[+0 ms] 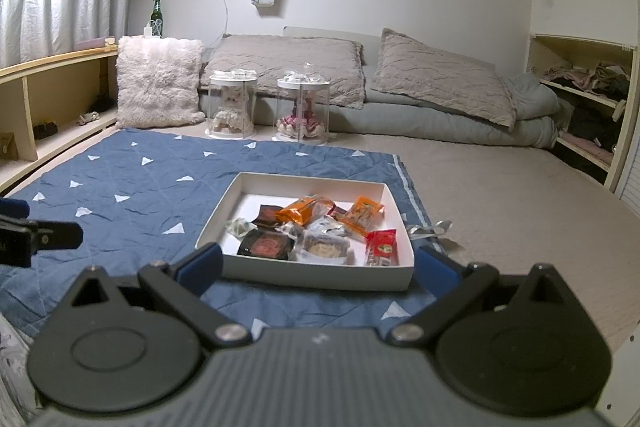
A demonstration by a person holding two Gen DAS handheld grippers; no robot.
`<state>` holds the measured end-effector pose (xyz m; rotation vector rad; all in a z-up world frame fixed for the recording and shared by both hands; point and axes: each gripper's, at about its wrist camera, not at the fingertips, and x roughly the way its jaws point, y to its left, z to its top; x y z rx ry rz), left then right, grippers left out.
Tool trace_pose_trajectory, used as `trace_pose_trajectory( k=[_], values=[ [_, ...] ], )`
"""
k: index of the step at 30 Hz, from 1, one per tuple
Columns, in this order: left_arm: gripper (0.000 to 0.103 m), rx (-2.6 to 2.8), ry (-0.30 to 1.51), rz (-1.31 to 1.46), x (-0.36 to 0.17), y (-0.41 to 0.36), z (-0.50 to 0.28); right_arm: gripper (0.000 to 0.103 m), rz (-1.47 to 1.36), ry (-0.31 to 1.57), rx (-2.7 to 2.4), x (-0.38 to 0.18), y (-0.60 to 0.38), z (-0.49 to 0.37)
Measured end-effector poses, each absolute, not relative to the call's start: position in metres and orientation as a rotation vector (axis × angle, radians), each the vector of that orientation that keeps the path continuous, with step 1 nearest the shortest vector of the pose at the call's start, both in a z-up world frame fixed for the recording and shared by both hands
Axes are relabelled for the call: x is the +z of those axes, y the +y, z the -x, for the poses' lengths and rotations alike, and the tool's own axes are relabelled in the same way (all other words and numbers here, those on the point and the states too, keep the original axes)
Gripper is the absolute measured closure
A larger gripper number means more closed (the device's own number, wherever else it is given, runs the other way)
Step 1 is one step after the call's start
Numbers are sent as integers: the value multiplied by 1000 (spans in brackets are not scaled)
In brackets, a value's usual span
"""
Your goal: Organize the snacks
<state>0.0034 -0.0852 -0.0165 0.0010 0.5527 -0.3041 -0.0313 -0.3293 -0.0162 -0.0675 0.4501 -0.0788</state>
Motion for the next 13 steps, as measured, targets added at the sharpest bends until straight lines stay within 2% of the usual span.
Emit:
trace_pose_trajectory(
  k=[13],
  values=[
    [0,-296,549,-10,-15,-84,-2,1,70,452,-80,-16,-330,33]
  ],
)
